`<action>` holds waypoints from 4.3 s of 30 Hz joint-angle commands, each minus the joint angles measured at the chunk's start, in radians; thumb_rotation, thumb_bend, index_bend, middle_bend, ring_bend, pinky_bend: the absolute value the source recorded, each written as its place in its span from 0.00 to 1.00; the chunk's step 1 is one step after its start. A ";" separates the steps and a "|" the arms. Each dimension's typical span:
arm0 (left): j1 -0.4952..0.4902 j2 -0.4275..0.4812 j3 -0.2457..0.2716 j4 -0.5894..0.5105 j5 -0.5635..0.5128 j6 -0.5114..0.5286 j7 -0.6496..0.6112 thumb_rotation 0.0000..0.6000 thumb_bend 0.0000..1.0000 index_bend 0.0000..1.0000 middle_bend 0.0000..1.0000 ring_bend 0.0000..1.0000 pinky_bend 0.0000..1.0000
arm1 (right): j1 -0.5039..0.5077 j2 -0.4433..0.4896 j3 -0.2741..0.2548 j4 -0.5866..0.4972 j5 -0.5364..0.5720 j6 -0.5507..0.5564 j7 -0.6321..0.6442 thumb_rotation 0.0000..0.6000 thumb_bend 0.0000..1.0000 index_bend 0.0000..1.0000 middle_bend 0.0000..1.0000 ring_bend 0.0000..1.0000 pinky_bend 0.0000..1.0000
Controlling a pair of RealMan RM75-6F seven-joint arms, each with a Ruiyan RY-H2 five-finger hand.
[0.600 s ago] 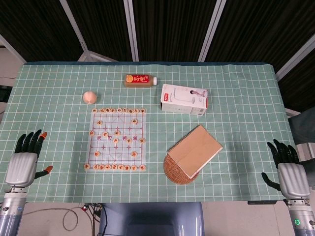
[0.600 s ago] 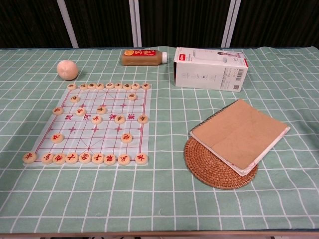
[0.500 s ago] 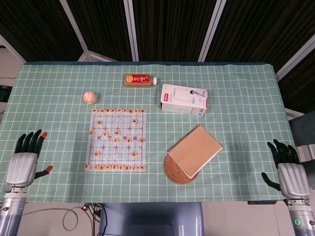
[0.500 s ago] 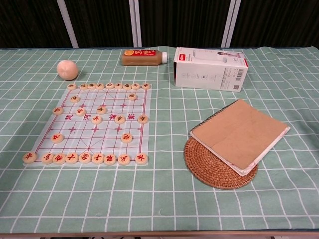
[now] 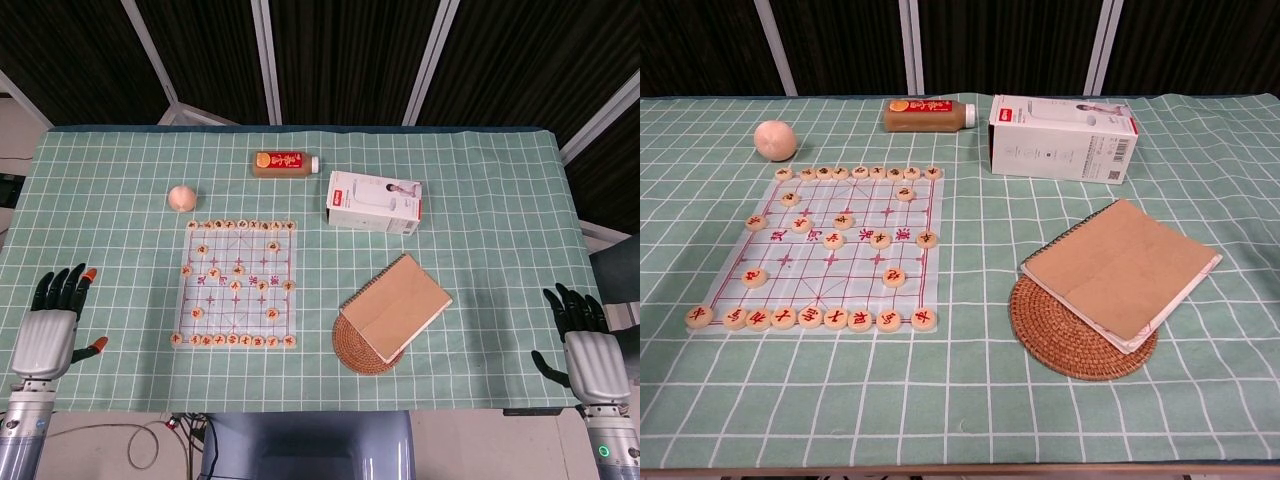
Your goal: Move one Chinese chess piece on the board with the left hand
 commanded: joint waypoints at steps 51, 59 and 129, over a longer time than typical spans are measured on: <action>-0.436 -0.214 -0.189 0.032 -0.460 -0.398 0.536 1.00 0.22 0.42 1.00 1.00 0.98 | 0.003 0.019 0.004 -0.021 0.030 -0.028 0.045 1.00 0.34 0.00 0.00 0.00 0.00; -0.504 -0.290 -0.179 0.110 -0.541 -0.418 0.595 1.00 0.23 0.43 1.00 1.00 0.98 | 0.004 0.023 0.005 -0.026 0.037 -0.035 0.055 1.00 0.34 0.00 0.00 0.00 0.00; -0.661 -0.456 -0.090 0.289 -0.647 -0.431 0.553 1.00 0.28 0.46 1.00 1.00 0.98 | 0.005 0.034 0.010 -0.041 0.058 -0.046 0.076 1.00 0.34 0.00 0.00 0.00 0.00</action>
